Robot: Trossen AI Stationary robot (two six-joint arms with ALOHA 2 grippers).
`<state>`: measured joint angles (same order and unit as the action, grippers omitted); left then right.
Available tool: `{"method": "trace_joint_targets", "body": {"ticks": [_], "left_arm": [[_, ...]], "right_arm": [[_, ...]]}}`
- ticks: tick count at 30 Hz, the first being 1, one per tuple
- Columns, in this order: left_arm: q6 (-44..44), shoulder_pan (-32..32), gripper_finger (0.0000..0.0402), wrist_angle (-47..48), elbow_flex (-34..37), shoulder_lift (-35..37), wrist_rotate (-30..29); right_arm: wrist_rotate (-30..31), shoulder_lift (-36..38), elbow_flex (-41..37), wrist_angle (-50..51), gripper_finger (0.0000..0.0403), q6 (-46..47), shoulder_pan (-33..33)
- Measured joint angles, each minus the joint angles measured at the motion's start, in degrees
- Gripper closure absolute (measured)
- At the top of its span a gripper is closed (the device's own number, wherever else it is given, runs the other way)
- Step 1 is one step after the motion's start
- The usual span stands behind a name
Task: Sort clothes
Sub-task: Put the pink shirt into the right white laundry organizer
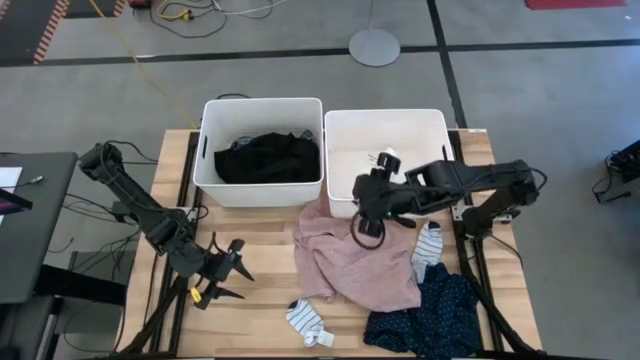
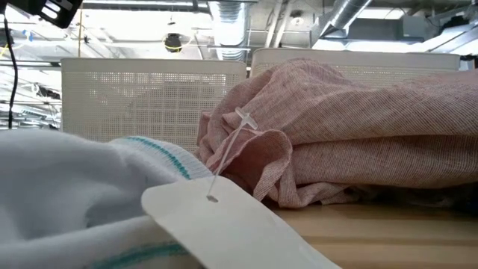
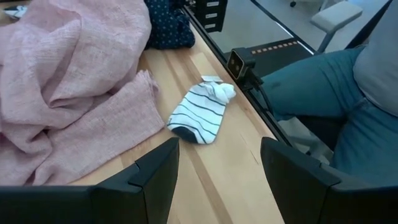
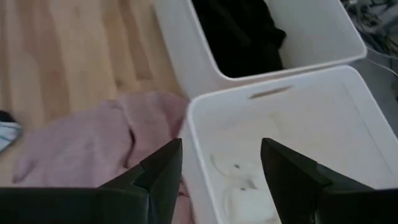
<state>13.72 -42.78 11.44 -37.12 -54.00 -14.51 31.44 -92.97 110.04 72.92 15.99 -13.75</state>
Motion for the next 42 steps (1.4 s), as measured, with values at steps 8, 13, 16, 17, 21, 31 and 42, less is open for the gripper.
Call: {"method": "trace_joint_targets", "body": {"ticks": [8,13,16,17,21,31,42], "left_arm": [[-0.6,0.0,0.0180,0.0,0.0,0.0,-1.3],[-0.7,0.0,0.0180,0.0,0.0,0.0,-2.1],[-0.7,0.0,0.0180,0.0,0.0,0.0,-2.3],[-0.7,0.0,0.0180,0.0,0.0,0.0,-2.3],[-1.1,0.0,0.0180,0.0,0.0,0.0,-3.5],[-0.9,0.0,0.0180,0.0,0.0,0.0,-4.1],[-0.6,0.0,0.0180,0.0,0.0,0.0,-5.6]], "right_arm": [[-0.4,0.0,0.0,-2.2,0.0170,0.0,-5.7],[-1.6,-0.1,-0.1,-3.5,0.0170,0.0,-9.3],[-2.8,-0.1,-2.0,-6.5,0.0170,-0.7,-11.3],[-3.1,-0.2,-2.6,-7.1,0.0170,-0.9,-11.9],[-3.3,-0.1,-5.8,-11.3,0.0170,-1.0,-13.6],[-3.6,-0.2,-14.9,-15.0,0.0170,2.0,-15.2],[-6.1,-0.2,-26.4,-25.2,0.0170,4.9,-15.9]]}}
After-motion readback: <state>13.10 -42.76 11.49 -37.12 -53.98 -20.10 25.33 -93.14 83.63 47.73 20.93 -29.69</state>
